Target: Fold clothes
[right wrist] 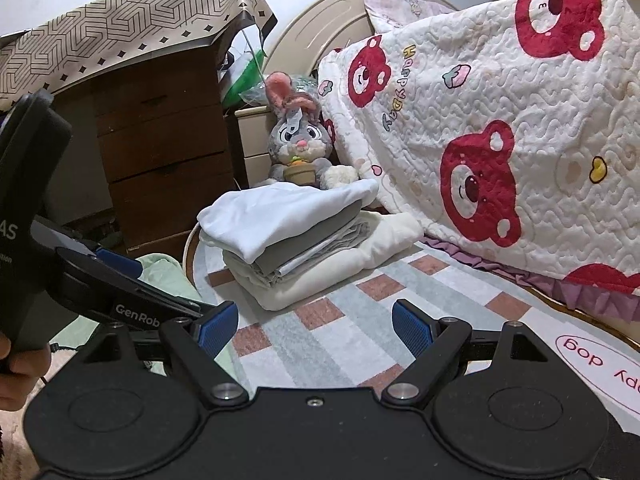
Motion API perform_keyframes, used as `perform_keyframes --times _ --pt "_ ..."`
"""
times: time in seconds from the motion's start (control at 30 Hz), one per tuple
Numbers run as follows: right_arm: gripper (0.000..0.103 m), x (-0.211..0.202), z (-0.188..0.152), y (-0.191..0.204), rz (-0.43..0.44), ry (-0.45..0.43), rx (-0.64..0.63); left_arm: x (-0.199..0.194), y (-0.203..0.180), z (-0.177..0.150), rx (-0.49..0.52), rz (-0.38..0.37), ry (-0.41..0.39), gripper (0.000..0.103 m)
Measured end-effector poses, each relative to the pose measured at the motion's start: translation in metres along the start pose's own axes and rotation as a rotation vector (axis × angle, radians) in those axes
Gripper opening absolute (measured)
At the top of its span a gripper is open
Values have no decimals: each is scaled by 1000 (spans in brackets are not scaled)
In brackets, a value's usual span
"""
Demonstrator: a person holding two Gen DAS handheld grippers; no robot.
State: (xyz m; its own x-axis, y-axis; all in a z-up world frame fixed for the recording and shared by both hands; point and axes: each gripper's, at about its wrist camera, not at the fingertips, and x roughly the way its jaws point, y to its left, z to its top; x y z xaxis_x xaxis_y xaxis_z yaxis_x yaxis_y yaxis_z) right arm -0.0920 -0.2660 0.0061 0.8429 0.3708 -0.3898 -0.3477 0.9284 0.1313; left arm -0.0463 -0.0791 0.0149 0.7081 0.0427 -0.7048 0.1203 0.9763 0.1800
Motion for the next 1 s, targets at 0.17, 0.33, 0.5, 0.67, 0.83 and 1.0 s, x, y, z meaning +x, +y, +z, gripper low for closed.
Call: perform_keyframes --times 0.17,0.33,0.5,0.67,0.83,1.0 --pt "87 -1 0 -1 1 0 1 1 0 0 4 0 1 103" --pt "87 -2 -1 -2 2 1 1 1 -1 1 6 -1 4 103" --pt "87 -2 -6 -6 11 -3 25 1 -3 0 16 0 19 103" --pt "87 -3 -8 -9 20 -9 48 -3 -4 1 30 7 14 103" --pt "87 -4 -8 -8 22 -12 45 -4 -5 1 38 14 13 103" --pt "87 -3 -10 -7 24 -5 41 -4 -5 -1 36 12 31 103"
